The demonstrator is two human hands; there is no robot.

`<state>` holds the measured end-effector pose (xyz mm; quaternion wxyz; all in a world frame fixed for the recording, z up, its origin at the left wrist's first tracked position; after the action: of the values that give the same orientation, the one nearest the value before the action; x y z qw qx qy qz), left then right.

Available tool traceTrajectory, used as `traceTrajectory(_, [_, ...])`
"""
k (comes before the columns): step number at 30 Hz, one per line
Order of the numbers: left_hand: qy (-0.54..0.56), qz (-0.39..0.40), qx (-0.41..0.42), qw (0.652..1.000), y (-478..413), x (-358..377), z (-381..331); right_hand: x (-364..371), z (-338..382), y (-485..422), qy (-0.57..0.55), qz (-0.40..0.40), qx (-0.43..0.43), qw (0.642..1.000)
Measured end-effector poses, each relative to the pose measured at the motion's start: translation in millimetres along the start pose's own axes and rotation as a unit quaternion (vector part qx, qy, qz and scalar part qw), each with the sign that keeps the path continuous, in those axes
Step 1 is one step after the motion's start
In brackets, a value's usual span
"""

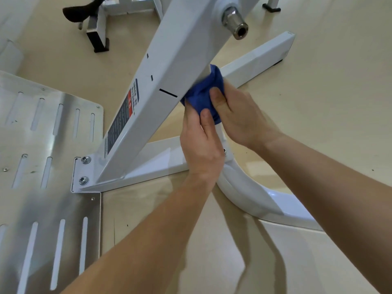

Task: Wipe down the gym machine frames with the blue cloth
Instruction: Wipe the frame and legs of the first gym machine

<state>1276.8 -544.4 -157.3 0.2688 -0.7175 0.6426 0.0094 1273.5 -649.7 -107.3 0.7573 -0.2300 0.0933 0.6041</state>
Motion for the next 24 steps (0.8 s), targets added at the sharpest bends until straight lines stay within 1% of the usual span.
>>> traceTrajectory(3, [-0.041,0.053,-0.013,0.998,4.5,15.9,31.4,6.2,-33.1,11.4,0.022,-0.002,0.032,0.999])
traceTrajectory(6, [-0.073,0.119,-0.020,0.990,14.4,30.3,56.7,15.5,-73.5,22.3,0.077,0.031,0.089,0.993])
traceTrajectory(9, [-0.119,0.179,-0.049,0.975,20.7,40.5,76.0,23.1,-103.7,30.1,0.124,0.060,0.130,0.982])
traceTrajectory(12, [-0.148,0.213,-0.056,0.964,21.3,43.5,84.3,24.2,-111.3,34.6,0.136,0.057,0.147,0.978])
traceTrajectory(15, [-0.144,0.220,-0.046,0.964,22.7,36.0,80.1,23.1,-107.1,41.5,0.114,0.052,0.170,0.977])
traceTrajectory(17, [-0.158,0.234,-0.035,0.959,29.2,27.6,74.3,21.5,-100.3,51.7,0.105,0.048,0.162,0.980])
traceTrajectory(20, [-0.173,0.280,-0.032,0.944,45.2,16.1,73.2,19.2,-84.3,74.7,0.113,0.016,0.120,0.986])
traceTrajectory(22, [-0.178,0.292,0.010,0.940,55.0,6.3,68.8,19.9,-73.1,90.5,0.171,0.001,0.090,0.981])
traceTrajectory(24, [-0.181,0.282,0.048,0.941,58.3,-4.9,65.9,20.8,-63.7,101.3,0.253,-0.010,0.055,0.966])
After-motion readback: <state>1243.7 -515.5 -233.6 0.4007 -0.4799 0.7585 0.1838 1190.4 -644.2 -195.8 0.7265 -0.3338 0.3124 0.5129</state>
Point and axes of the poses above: each hand's wrist, its own y-axis away from the middle knuckle, its own x-axis out of the palm, z = x × y, the point moved 6 cm from there along -y, towards the middle knuckle, and after that the axes turned 12 degrees about -y, right-handed, at the moved point
